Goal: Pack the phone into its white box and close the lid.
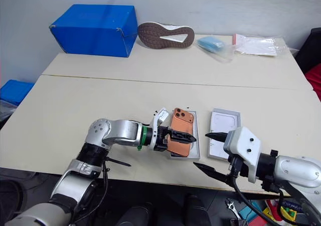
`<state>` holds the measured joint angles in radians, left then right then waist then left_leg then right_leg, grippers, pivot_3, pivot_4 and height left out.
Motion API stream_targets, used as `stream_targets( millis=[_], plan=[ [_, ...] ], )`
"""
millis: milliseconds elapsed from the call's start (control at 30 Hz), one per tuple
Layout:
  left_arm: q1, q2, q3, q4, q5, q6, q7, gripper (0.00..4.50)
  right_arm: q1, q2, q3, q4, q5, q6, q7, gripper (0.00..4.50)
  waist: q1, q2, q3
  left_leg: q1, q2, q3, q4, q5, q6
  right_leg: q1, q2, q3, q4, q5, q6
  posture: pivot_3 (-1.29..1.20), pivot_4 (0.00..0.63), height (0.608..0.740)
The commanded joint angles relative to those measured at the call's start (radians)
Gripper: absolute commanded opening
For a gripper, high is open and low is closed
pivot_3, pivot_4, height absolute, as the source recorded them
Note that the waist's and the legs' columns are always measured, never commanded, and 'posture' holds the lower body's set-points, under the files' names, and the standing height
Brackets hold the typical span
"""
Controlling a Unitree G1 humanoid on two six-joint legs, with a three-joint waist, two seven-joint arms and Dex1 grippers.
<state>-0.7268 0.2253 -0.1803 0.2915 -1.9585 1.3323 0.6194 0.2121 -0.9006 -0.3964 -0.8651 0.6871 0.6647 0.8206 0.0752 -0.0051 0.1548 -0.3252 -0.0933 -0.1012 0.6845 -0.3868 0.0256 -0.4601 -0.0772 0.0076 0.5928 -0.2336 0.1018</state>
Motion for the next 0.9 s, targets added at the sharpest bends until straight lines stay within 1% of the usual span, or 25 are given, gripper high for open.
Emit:
stream_targets(
  millis=[33,167,267,333,467,567,633,700,767,800,900],
  plan=[
    [-0.041,-0.027,0.02,-0.021,-0.014,0.003,-0.027,4.49,0.001,0.007,0.004,-0.025,-0.003,-0.022,-0.011,4.5,0.0,0.0,0.0,0.0,0.0,0.0,0.0,0.0,0.0,0.0,0.0,0.0,0.0,0.0,0.0,0.0,0.15,0.74],
    [-0.048,0.012,-0.013,-0.004,-0.014,0.041,-0.025,4.49,0.004,0.008,0.01,-0.023,-0.006,-0.03,-0.017,4.5,-0.001,0.0,0.0,0.0,0.0,0.0,0.0,0.0,0.0,0.0,0.0,0.0,0.0,0.0,0.0,0.0,0.15,0.74],
    [-0.049,0.016,-0.003,0.003,-0.014,0.047,-0.04,4.49,0.005,0.008,0.013,-0.021,-0.008,-0.033,-0.019,4.5,-0.003,0.0,0.0,0.0,0.0,0.0,0.0,0.0,0.0,0.0,0.0,0.0,0.0,0.0,0.0,0.0,0.15,0.74],
    [-0.063,0.036,-0.027,-0.004,-0.014,0.057,-0.036,4.49,0.003,0.007,0.016,-0.018,-0.009,-0.036,-0.022,4.5,-0.003,0.0,0.0,0.0,0.0,0.0,0.0,0.0,0.0,0.0,0.0,0.0,0.0,0.0,0.0,0.0,0.15,0.74],
    [-0.077,0.02,-0.03,-0.008,-0.014,0.025,-0.012,4.49,-0.004,0.008,0.024,-0.013,-0.01,-0.041,-0.027,4.5,-0.002,0.0,0.0,0.0,0.0,0.0,0.0,0.0,0.0,0.0,0.0,0.0,0.0,0.0,0.0,0.0,0.15,0.74],
    [-0.087,0.011,-0.015,-0.015,-0.014,0.022,-0.047,4.49,-0.008,0.006,0.029,-0.008,-0.011,-0.046,-0.029,4.5,-0.002,0.0,0.0,0.0,0.0,0.0,0.0,0.0,0.0,0.0,0.0,0.0,0.0,0.0,0.0,0.0,0.15,0.74],
    [-0.094,0.02,0.001,-0.03,-0.014,0.035,-0.111,4.49,-0.009,0.006,0.031,-0.006,-0.011,-0.049,-0.03,4.5,-0.002,0.0,0.0,0.0,0.0,0.0,0.0,0.0,0.0,0.0,0.0,0.0,0.0,0.0,0.0,0.0,0.15,0.74],
    [-0.101,0.063,-0.04,-0.033,0.001,0.058,-0.103,4.49,-0.009,0.007,0.032,-0.004,-0.012,-0.052,-0.029,4.5,-0.002,0.0,0.0,0.0,0.0,0.0,0.0,0.0,0.0,0.0,0.0,0.0,0.0,0.0,0.0,0.0,0.15,0.74],
    [-0.105,0.081,-0.068,-0.027,0.03,0.057,-0.085,4.49,-0.008,0.008,0.036,-0.004,-0.017,-0.054,-0.029,4.5,-0.005,0.0,0.0,0.0,0.0,0.0,0.0,0.0,-0.001,0.0,0.0,0.0,0.0,0.0,0.0,0.0,0.15,0.74],
    [-0.106,0.073,-0.066,-0.03,0.039,0.043,-0.088,4.49,-0.007,0.009,0.039,-0.004,-0.019,-0.056,-0.029,4.5,-0.005,0.0,0.0,0.0,0.0,0.0,0.0,0.0,-0.001,0.0,0.0,0.0,0.0,0.0,0.0,0.0,0.15,0.74],
    [-0.114,0.063,-0.08,-0.027,0.0,0.023,-0.088,4.49,-0.01,0.011,0.043,-0.005,-0.02,-0.056,-0.032,4.5,-0.005,0.0,0.0,0.0,0.0,0.0,0.0,0.0,-0.001,0.0,0.0,0.0,0.0,0.0,0.0,0.0,0.15,0.74]
  ],
)
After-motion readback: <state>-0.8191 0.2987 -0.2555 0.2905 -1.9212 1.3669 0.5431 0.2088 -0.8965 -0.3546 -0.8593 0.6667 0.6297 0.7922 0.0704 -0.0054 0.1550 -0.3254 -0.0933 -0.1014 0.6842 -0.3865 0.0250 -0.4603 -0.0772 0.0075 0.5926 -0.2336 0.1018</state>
